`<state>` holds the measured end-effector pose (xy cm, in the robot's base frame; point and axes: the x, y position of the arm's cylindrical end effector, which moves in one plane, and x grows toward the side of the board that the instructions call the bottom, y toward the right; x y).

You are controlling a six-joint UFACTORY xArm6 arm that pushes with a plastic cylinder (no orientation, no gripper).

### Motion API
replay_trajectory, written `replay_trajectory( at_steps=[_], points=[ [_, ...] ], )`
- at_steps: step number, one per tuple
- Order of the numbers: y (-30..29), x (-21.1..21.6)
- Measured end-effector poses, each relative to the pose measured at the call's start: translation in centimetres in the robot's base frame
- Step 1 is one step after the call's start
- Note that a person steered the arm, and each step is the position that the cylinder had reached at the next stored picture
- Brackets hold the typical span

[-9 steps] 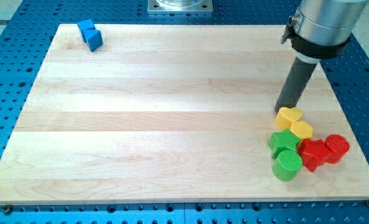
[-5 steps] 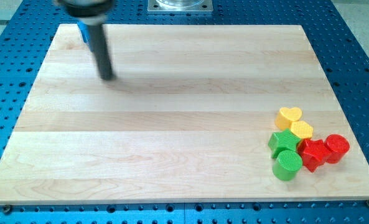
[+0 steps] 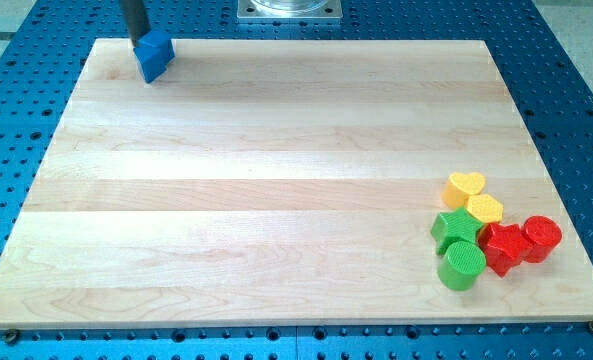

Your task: Place the blue cube on the top left of the green star

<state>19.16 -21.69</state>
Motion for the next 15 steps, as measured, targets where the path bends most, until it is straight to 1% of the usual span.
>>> replay_trajectory(
  at_steps=[1,2,3,4,5,6,7,8,9,10,11,12,13,14,15],
  points=[
    [0.4,1.4],
    [2.7,7.8],
    [1.7,8.5],
    [-1.8,2.7],
    [-7.1,3.8],
    [-3.8,2.2],
    [4.1,0.8],
    [9.5,1.2],
    [5.5,2.2],
    [-0.1,3.9],
    [1.7,5.3],
    [5.9,3.5],
    [10.3,3.5],
    [12.3,9.7],
    [12.3,17.2]
  ],
)
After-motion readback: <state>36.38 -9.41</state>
